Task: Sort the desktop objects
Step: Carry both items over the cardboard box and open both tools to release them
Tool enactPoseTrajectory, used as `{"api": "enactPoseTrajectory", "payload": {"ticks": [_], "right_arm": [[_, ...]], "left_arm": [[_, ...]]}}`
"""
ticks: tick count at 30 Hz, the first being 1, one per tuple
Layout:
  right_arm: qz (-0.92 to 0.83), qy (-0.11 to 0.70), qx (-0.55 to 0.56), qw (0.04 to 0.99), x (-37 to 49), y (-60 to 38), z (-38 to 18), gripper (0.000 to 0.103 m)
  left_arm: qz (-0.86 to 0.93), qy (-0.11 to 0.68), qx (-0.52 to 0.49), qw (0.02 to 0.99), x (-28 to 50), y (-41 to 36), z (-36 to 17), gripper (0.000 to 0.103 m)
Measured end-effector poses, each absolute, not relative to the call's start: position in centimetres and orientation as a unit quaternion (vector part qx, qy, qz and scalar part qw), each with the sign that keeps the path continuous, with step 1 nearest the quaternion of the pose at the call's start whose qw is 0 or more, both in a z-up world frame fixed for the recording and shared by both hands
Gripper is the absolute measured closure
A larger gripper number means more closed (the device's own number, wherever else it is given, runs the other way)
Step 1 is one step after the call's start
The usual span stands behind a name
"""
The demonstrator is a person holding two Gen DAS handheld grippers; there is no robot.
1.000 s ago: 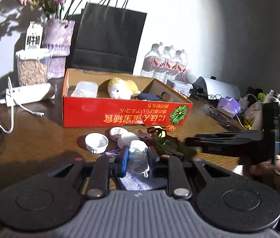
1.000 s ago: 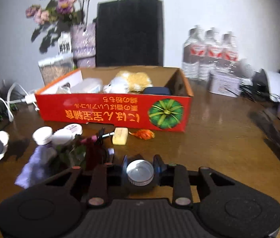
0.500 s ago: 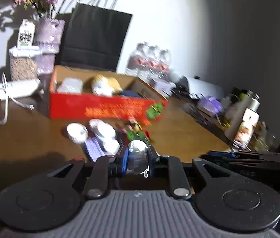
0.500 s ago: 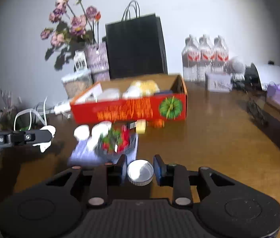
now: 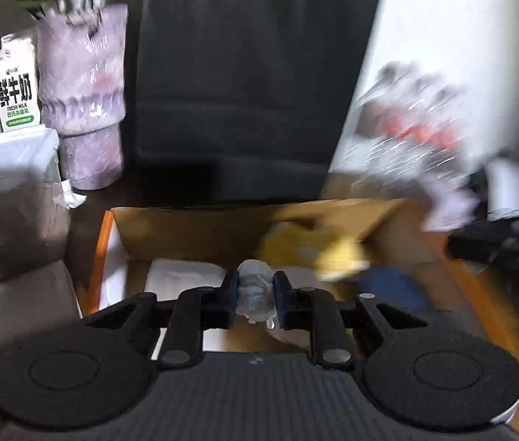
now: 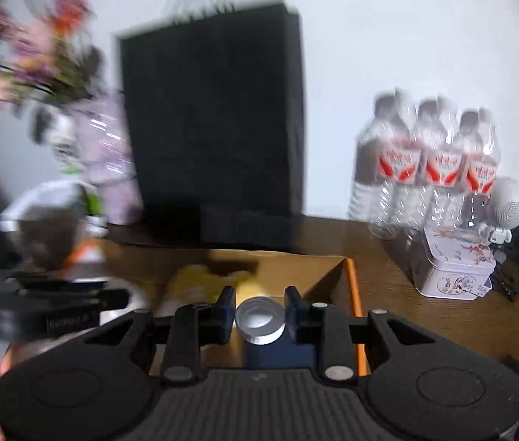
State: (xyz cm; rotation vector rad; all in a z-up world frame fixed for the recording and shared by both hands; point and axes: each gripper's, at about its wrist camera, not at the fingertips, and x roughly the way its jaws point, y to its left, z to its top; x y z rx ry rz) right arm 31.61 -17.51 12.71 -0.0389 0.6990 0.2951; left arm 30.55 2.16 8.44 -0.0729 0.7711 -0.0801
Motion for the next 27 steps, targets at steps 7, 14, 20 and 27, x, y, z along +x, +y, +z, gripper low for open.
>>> {"api": "enactPoseTrajectory", "payload": {"ticks": [7,14,20,27], "right_arm": [[0.149,0.394,-0.018,0.907,36.6,-17.1,8.6,0.076],[0.123,0.407,-0.028,0.905,38.1,-17.3,7.0,0.074],[0.097,0.385,-0.027,0.918,38.5,-18.0,7.6,0.049],[0.106,0.387,-0.018,0.916,35.9,-18.2,9.1,0.045]], "left_arm": [[-0.065,0.411,0.009,0.909,34.3,-1.5,6.1,0.082],[-0.094,0.434,0.064,0.894,37.5,-4.1,4.7,0.08],[-0.053,0.431,0.056,0.899,37.4,-1.1,4.6,0.033],[0.0,0.432,0.038,0.901,36.4,1.9,5.9,0.014]]}}
